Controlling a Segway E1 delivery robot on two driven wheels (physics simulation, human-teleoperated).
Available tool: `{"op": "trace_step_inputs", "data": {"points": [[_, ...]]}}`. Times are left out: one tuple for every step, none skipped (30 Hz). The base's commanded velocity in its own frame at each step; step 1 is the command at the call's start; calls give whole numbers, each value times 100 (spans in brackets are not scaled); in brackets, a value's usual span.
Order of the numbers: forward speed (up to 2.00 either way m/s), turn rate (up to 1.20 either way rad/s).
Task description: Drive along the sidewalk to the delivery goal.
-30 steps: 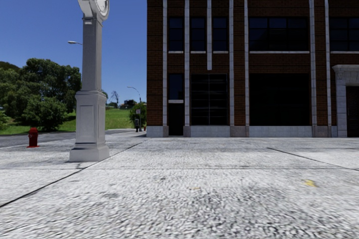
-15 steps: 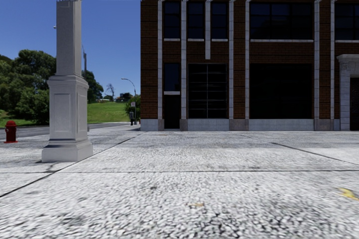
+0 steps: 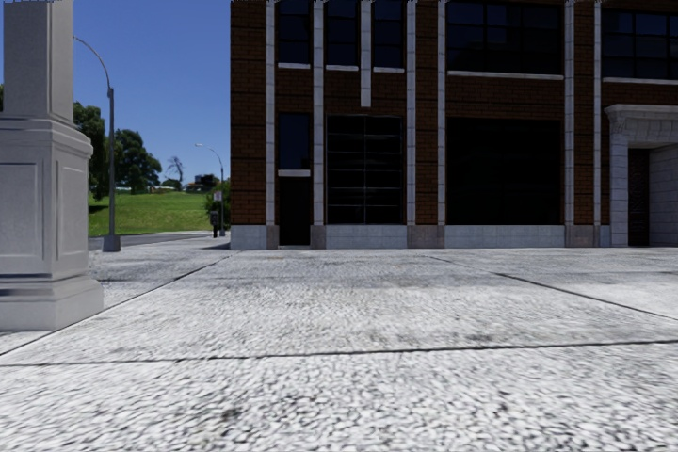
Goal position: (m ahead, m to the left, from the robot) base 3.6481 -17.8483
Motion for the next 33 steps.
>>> {"op": "trace_step_inputs", "data": {"points": [[131, -31], [131, -31], [131, -31], [131, -40], [131, -45], [131, -45], [131, -45], [131, -46], [131, -46], [131, -46], [131, -46], [131, -46], [131, -46], [131, -46], [131, -46], [131, -46], [131, -46], [131, -46], [131, -46], [131, -46], [131, -46], [131, -46], [131, -46], [131, -46], [131, -46], [131, -46], [131, -46], [131, -46], [131, -46], [131, -46], [131, -46], [131, -46], [131, -46]]}}
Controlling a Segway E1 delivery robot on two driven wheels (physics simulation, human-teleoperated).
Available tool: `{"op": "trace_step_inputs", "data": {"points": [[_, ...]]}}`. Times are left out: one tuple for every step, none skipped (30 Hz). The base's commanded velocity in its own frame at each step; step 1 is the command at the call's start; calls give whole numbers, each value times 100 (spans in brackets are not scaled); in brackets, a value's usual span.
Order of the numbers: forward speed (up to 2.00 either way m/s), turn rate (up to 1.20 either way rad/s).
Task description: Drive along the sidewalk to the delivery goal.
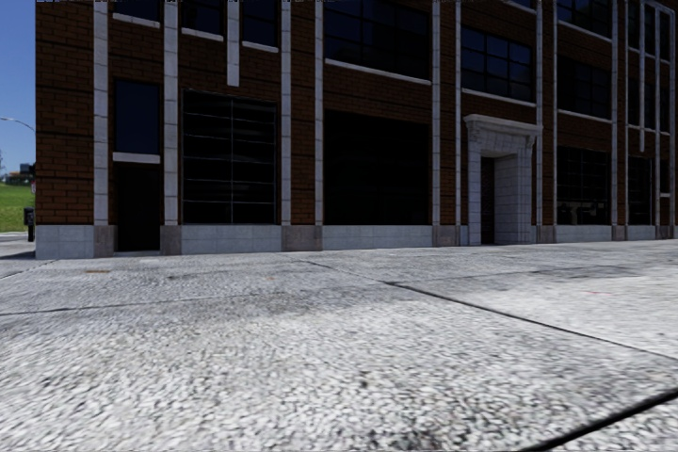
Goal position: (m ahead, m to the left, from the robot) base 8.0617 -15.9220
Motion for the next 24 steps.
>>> {"op": "trace_step_inputs", "data": {"points": [[131, -46], [131, -46], [131, -46], [131, -46], [131, -46], [131, -46], [131, -46], [131, -46], [131, -46], [131, -46], [131, -46], [131, -46], [131, -46], [131, -46], [131, -46], [131, -46], [131, -46], [130, -46], [130, -46], [130, -46], [130, -46], [130, -46], [130, -46], [130, -46]]}}
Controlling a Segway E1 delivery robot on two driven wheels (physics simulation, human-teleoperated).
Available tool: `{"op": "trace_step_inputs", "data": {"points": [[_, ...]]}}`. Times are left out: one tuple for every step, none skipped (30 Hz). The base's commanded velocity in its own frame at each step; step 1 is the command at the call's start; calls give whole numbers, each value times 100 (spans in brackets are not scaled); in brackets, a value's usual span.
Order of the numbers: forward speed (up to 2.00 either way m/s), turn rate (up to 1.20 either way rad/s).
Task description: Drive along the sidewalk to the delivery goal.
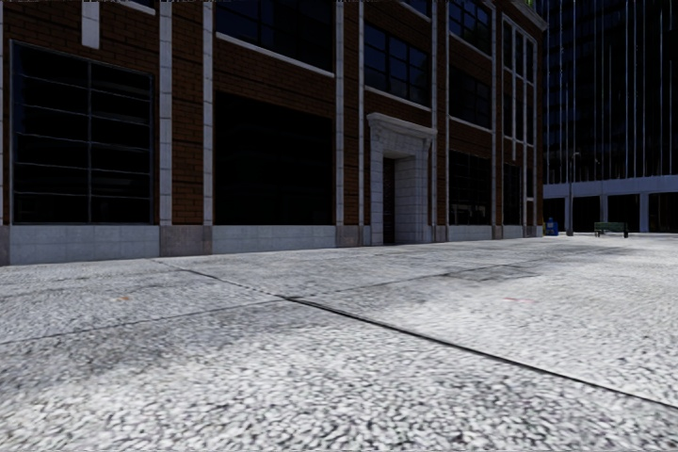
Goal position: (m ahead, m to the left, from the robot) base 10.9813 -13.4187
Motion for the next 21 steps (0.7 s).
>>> {"op": "trace_step_inputs", "data": {"points": [[130, -46], [130, -46], [130, -46], [130, -46], [130, -46], [130, -46], [130, -46], [130, -46], [130, -46], [130, -46], [130, -46], [130, -46], [130, -46], [130, -46], [130, -46], [130, -46], [130, -46], [131, -46], [131, -46], [131, -46], [131, -46]]}}
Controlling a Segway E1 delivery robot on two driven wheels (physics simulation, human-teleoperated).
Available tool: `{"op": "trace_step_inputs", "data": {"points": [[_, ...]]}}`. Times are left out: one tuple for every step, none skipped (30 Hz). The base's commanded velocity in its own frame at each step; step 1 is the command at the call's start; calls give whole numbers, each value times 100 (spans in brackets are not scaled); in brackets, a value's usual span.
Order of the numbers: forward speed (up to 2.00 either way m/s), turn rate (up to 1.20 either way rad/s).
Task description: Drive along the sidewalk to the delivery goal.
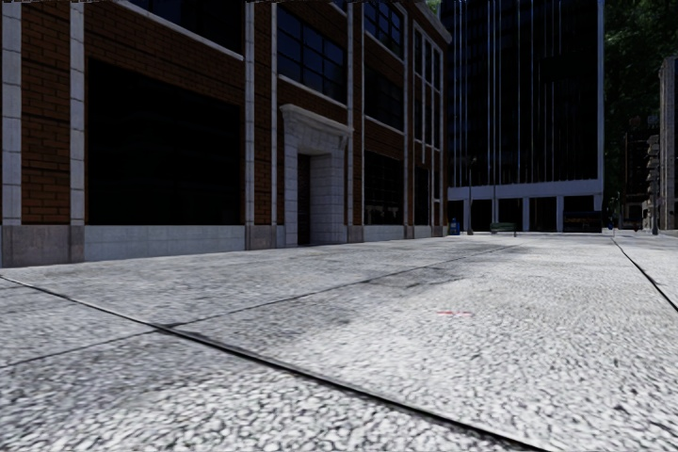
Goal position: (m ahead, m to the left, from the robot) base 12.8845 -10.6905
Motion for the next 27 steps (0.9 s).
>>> {"op": "trace_step_inputs", "data": {"points": [[131, -46], [131, -46], [131, -46], [131, -46], [131, -46], [131, -46], [131, -46], [131, -46], [131, -46], [131, -46], [131, -46], [131, -46], [131, -46], [131, -46], [131, -46], [131, -46], [131, -46], [131, -46], [131, -46], [131, -46], [131, -46], [131, -46], [131, -46], [131, -46], [131, -46], [131, -46], [131, -46]]}}
